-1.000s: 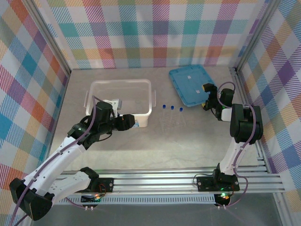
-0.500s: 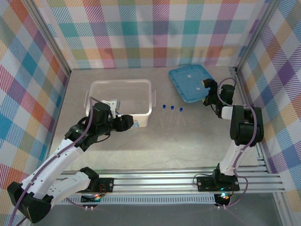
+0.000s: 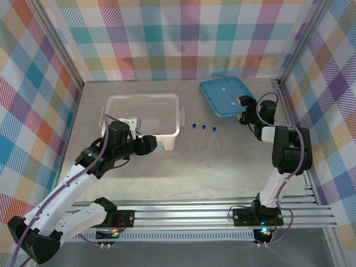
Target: Organize the chemistry lab equipment
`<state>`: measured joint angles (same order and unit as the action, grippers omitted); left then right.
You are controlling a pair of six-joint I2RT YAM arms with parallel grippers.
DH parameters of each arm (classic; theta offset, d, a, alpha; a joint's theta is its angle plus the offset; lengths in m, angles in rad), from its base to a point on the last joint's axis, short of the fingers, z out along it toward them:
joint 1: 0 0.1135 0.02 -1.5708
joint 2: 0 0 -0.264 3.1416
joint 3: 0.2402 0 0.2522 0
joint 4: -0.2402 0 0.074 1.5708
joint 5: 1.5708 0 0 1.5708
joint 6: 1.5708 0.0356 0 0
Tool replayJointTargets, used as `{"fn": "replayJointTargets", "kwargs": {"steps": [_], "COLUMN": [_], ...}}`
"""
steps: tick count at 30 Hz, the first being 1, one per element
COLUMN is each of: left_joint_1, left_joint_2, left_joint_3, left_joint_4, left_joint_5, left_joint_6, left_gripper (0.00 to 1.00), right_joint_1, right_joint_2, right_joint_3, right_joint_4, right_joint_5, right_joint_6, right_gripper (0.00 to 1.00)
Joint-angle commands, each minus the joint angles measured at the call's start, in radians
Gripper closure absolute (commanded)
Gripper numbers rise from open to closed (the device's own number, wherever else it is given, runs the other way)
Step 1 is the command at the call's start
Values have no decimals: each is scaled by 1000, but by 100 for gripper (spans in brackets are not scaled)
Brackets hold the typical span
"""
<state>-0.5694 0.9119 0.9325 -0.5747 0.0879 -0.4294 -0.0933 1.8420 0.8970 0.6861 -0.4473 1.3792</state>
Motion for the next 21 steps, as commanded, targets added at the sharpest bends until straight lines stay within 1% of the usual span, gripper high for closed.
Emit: {"fn": "replayJointTargets", "kwargs": {"steps": [1,7,9,17,21], "left_joint_1": [-9,-9,-9,-9,-9], "left_joint_2": [-14,-13,-14,-12,-10], "left_joint_3": [24,14,12,9,7], "left_joint_4": [-6,2,2,7,8], "left_joint_5": [-4,-2,-1,1,1], "left_joint_6": [3,-2,-4,-8,-8], "left_gripper": [36,36,36,36,36], "right_joint_1": [8,12,15,16,16], "right_joint_2": [-58,-88,-100,-125,-138], "right_joint_3": [-13,-44,-53,-77,-86], "right_joint_4": [-16,-48,-87,-102,-101], "right_joint_5": [-25,-28,-25,-17,4], "right_joint_6": [4,4,2,15,16], "right_gripper": [27,29,30,36,43]}}
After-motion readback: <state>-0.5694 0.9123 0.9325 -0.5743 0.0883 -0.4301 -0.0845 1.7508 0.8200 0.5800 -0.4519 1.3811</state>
